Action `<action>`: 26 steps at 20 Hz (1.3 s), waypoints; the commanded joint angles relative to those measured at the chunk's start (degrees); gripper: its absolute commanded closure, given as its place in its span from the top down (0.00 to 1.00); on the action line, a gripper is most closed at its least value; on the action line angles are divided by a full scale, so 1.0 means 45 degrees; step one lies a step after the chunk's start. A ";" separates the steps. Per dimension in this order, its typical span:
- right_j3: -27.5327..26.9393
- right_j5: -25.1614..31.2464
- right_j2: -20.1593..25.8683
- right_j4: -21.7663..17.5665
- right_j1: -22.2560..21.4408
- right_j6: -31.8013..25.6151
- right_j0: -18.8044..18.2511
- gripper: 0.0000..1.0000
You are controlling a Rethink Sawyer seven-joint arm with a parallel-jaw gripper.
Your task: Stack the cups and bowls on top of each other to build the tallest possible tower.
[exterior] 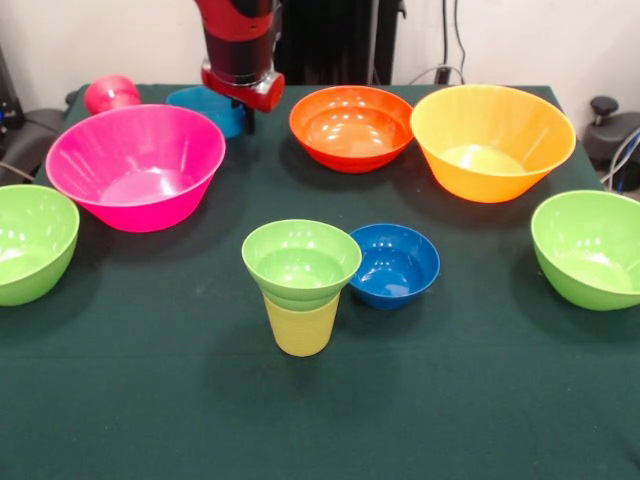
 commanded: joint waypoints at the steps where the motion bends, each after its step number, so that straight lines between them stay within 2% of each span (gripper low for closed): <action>1: -0.0235 0.0457 0.0878 -0.0278 -0.0108 -0.0085 -0.0062 0.00; 9: -0.0081 0.1961 0.0967 0.0246 -0.1173 -0.0356 -0.0177 0.00; 20: -0.0195 0.4774 0.1292 0.1130 -0.2729 -0.0672 -0.0507 0.00; 24: 0.0879 0.5024 0.1401 0.1460 -0.3791 -0.0462 -0.0544 0.00; 26: 0.0881 0.5362 0.1427 0.1617 -0.3980 -0.0385 -0.0457 0.00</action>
